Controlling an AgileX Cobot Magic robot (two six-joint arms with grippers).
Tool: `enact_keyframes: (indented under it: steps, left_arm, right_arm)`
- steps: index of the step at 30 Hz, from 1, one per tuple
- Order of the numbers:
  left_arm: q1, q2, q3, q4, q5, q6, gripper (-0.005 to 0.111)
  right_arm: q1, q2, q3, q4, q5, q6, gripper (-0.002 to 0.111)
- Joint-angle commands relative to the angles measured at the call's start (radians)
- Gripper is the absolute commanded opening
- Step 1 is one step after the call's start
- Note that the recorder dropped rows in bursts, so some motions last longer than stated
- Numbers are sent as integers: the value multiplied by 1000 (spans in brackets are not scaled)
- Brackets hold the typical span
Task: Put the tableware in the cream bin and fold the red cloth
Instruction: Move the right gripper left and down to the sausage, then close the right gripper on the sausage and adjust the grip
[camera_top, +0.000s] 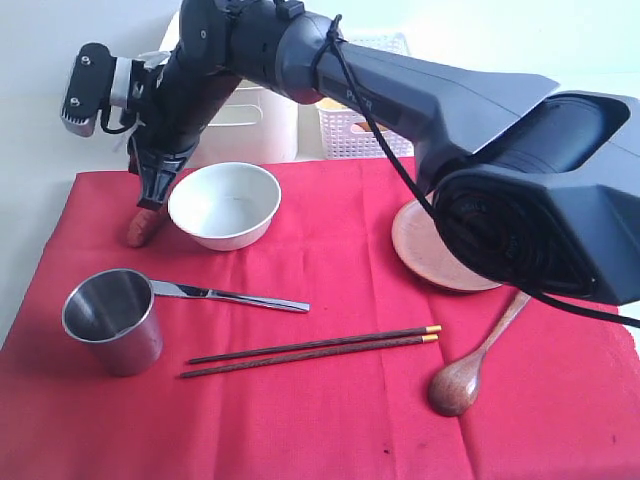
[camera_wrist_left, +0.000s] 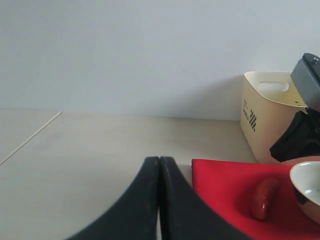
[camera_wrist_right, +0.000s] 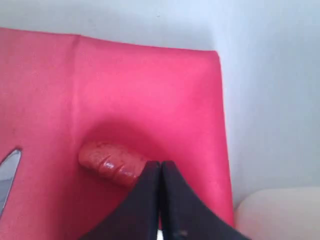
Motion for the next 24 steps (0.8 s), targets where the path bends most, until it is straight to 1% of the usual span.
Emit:
enact_keyframes:
  steps: [1, 4, 9, 11, 12, 14, 17, 18, 21, 24]
  left_arm:
    - [1, -5, 2, 6, -2, 4, 0]
    - [1, -5, 2, 6, -2, 4, 0]
    - [1, -5, 2, 6, -2, 4, 0]
    - [1, -5, 2, 6, -2, 4, 0]
    - [1, -5, 2, 6, -2, 4, 0]
    - [1, -5, 2, 6, -2, 4, 0]
    - [1, -5, 2, 6, -2, 4, 0]
    - [1, -5, 2, 6, -2, 4, 0]
    - [1, -5, 2, 6, -2, 4, 0]
    - [1, -5, 2, 6, -2, 4, 0]
  right_arm:
    - [1, 2, -9, 2, -38, 59, 0]
    - [1, 10, -9, 2, -36, 48, 0]
    - [1, 46, -9, 3, -38, -39, 0]
    - [1, 58, -9, 5, -62, -28, 1]
    - [1, 65, -9, 6, -80, 4, 3]
    - [1, 72, -9, -5, -119, 54, 10]
    - [1, 80, -9, -5, -155, 80, 28]
    - [1, 82, -9, -3, -150, 85, 38]
    - [1, 82, -9, -1, -123, 121, 57]
    - [1, 82, -9, -4, -78, 100, 69]
